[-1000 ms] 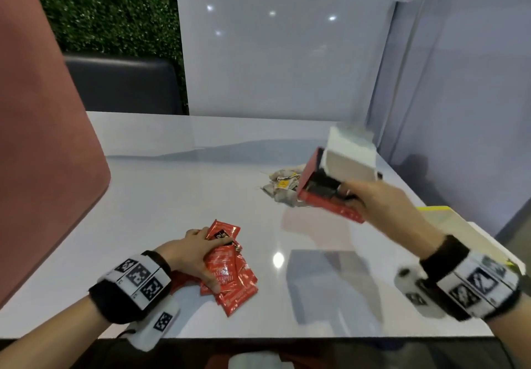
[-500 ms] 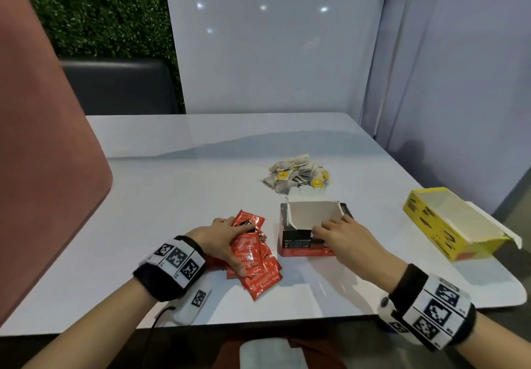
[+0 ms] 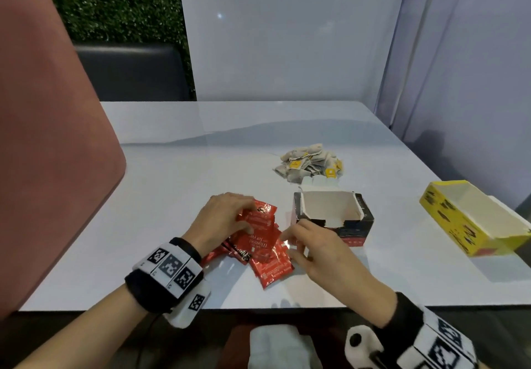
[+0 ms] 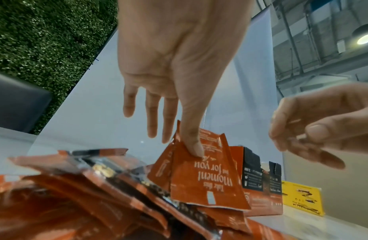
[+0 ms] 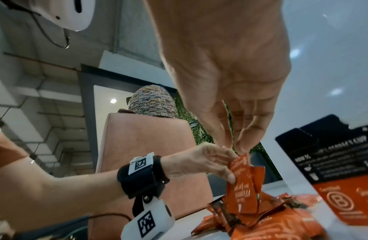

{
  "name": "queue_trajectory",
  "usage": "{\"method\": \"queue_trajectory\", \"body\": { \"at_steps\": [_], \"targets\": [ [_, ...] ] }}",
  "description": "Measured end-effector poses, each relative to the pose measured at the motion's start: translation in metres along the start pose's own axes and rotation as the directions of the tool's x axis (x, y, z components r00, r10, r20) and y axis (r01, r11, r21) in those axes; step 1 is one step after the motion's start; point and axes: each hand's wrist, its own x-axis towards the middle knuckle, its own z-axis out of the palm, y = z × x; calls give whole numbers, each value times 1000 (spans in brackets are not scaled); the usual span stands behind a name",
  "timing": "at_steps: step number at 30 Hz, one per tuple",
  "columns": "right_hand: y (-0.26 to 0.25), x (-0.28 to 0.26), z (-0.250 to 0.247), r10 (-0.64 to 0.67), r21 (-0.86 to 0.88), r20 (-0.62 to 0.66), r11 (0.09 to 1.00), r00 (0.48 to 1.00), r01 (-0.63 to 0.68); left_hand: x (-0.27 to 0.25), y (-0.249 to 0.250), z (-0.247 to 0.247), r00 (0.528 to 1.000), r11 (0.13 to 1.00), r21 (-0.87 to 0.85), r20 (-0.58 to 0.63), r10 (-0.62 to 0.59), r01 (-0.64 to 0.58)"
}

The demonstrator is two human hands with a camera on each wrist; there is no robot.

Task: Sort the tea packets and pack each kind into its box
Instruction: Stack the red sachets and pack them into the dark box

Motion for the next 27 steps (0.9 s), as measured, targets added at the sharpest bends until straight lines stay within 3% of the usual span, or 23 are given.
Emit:
{"method": "queue_trajectory", "body": {
  "at_steps": [4,6,9,11,13,15,17,19,22,25,27],
  "targets": [
    [-4,11,2,82,158,-91,985,992,-67,-11,4,-14,988,995,-87,-140,-60,48],
    [-14,17,3,104,97,-108,991,989,-94,-18,11,-21,985,997,-71,-170,-16,4],
    [-32,28,2,62,-139,-129,987,990,-80,-33,23,-31,973,996,-47,-223,61,-73],
    [-38,32,-3,34,-175,-185,982,982,-67,-45,28,-39,968,972,-223,-249,17,-74],
    [-39,34,-10,35,-5,-184,999,982,-36,-55,26,-46,964,863,-505,-242,-108,-30],
    [-32,37,-18,50,320,-47,947,998,-32,-64,26,-48,981,680,-723,-18,-195,122],
    [-26,40,-24,24,520,140,849,990,-94,-72,32,-42,951,498,-812,292,-106,305],
    [-21,42,-23,-3,542,209,833,978,-114,-79,38,-33,900,371,-835,436,-3,406],
    [-19,42,-23,35,543,151,832,988,-112,-86,42,-22,893,212,-874,450,9,438],
    [-18,33,-29,75,565,-62,824,995,-27,-91,42,-14,876,6,-876,482,-30,482],
    [-16,25,-34,59,574,-205,816,977,72,-94,43,-10,869,-23,-871,492,-47,492]
  ]
}}
